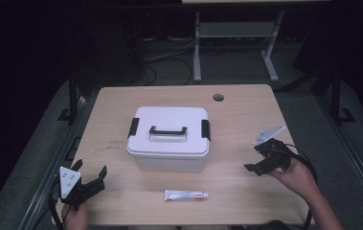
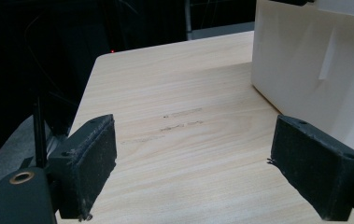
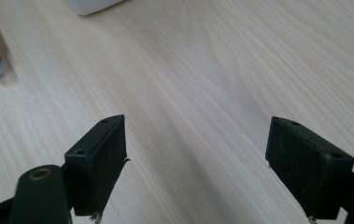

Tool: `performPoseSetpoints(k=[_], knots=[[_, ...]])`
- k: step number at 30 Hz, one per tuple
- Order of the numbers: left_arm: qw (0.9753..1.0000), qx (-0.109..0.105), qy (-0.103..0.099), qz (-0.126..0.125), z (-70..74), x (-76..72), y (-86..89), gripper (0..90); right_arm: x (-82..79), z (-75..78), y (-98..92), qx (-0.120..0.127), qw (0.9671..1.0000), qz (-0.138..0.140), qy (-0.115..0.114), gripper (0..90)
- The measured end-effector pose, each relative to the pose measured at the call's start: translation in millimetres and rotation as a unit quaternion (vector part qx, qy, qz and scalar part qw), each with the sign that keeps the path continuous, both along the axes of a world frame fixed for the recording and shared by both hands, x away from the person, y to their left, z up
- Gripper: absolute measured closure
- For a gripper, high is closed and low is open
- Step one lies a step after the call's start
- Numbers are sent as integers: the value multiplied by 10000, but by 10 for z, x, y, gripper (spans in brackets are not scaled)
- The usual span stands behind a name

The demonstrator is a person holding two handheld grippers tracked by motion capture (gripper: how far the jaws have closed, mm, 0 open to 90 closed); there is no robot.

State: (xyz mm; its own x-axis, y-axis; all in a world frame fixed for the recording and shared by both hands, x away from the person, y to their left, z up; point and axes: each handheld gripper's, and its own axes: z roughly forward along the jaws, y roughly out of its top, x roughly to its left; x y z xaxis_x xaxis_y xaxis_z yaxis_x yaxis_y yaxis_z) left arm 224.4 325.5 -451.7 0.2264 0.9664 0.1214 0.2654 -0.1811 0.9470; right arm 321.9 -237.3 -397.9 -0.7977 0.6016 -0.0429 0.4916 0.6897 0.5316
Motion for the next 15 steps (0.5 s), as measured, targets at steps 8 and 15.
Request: performPoseSetpoints(k=[8,15], knots=[[10000,40,-2,-5,1,-7,-18,136,108,156,164,-313,9982,513,50,201],[10000,85,-13,20,5,-8,-22,135,192,245,259,-585,9951,785,144,179]])
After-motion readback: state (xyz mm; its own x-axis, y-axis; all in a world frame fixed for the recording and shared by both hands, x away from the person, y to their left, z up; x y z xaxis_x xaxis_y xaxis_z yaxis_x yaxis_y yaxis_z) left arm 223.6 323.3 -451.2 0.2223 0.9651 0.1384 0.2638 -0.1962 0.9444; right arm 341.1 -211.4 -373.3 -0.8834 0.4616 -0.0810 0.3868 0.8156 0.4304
